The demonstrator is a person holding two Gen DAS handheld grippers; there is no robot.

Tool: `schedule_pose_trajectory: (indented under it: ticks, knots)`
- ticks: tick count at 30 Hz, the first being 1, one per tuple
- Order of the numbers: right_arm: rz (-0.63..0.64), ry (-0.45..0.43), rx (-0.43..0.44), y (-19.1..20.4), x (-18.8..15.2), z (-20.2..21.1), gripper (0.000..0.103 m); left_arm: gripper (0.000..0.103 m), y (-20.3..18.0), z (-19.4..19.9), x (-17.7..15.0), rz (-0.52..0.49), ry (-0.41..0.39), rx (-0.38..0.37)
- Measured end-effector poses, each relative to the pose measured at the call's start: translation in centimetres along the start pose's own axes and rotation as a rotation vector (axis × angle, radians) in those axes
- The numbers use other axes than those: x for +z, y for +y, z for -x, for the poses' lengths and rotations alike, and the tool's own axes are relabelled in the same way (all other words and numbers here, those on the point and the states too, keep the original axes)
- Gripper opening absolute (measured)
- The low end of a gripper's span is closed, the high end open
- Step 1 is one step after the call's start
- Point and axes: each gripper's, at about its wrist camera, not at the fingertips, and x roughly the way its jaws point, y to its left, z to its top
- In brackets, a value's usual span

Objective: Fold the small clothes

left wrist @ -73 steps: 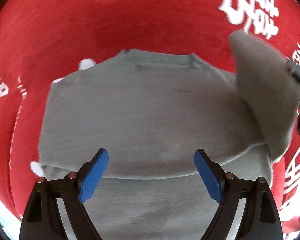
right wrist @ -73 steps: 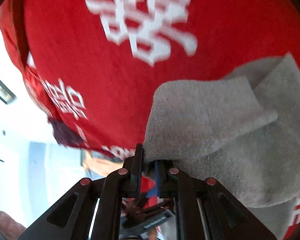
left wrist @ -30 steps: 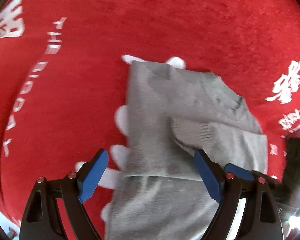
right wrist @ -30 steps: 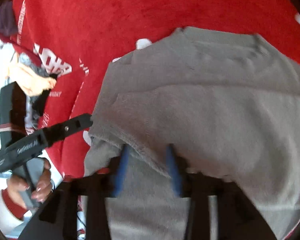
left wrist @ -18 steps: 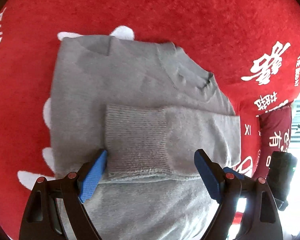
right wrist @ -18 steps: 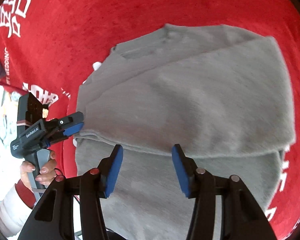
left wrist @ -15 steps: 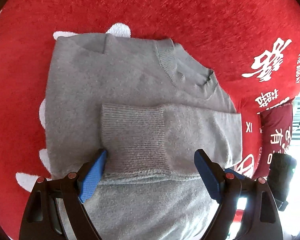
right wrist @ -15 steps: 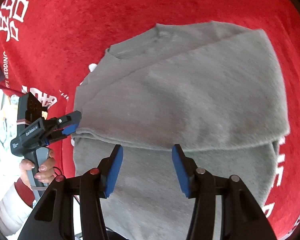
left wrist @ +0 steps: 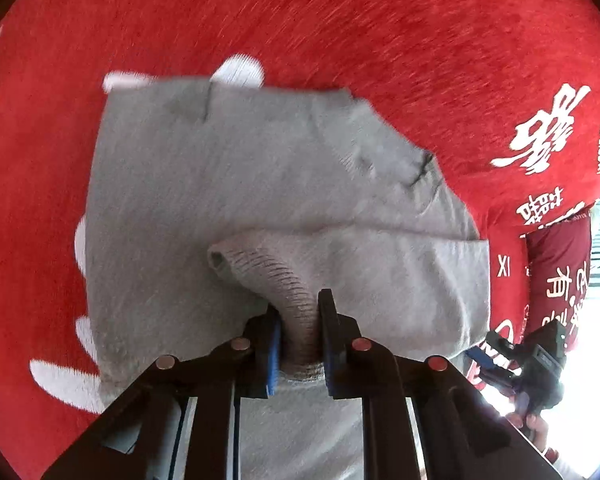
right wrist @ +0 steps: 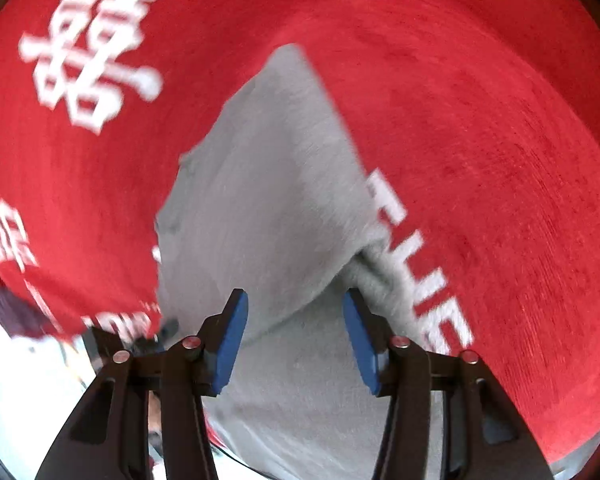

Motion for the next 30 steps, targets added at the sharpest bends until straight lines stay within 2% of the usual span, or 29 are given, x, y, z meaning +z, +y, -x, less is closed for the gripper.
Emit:
schedule_pose_trajectory:
  ticks: [1,5,7,9,12,14,16,17,18,20,22,27,30]
  knots:
    - [-0.014,-0.018,0.016,-0.1,0.5,0.0,0.010,0.015,-0.3,0.4,0.3,-0.007,-0.015,-0.006]
    - [0.020,-0.058,0.077,1.5,1.4,0.6,0.008,0.015,-1.8,2.3,1.8,-0.062,-0.077,-0.011]
    - [0.051,-0.053,0.055,2.0,1.3,0.7,0.008,0.015,-1.6,2.4,1.8,-0.087,-0.073,0.029]
    - [0.075,-0.026,-0.007,1.8,0.9,0.2,0.008,0.015,-0.6,1.8,1.2,-0.097,-0.045,0.089]
    - [0.102,0.026,-0.089,0.7,0.3,-0.9,0.011,0.015,1.2,0.6,-0.4,-0.109,0.005,0.180]
    - [0.110,0.034,-0.090,0.3,-0.2,-0.9,0.012,0.019,1.8,0.9,-1.1,-0.104,-0.014,0.192]
    - [0.118,0.040,-0.095,0.2,-0.6,-0.7,0.015,0.030,2.0,1.5,-1.3,-0.084,-0.022,0.209]
    - [0.127,0.045,-0.102,0.3,-0.7,-0.7,0.016,0.046,2.0,1.8,-1.3,-0.072,-0.027,0.230]
    - [0.143,0.051,-0.113,0.6,-0.8,-0.7,0.019,0.056,2.1,2.2,-1.3,-0.066,-0.037,0.237]
    - [0.181,0.064,-0.144,1.4,-1.2,-0.8,0.029,0.061,1.9,2.9,-1.5,-0.067,-0.046,0.255]
    - [0.220,0.068,-0.166,2.3,-1.5,-0.5,0.052,0.061,1.5,3.4,-1.5,-0.072,-0.049,0.274]
    - [0.355,0.022,-0.187,4.8,-0.8,1.7,0.052,0.061,2.9,4.4,-0.4,-0.043,-0.073,0.302]
    - [0.359,-0.002,-0.226,5.0,2.0,1.7,0.053,0.061,4.3,4.0,1.5,-0.003,-0.075,0.299]
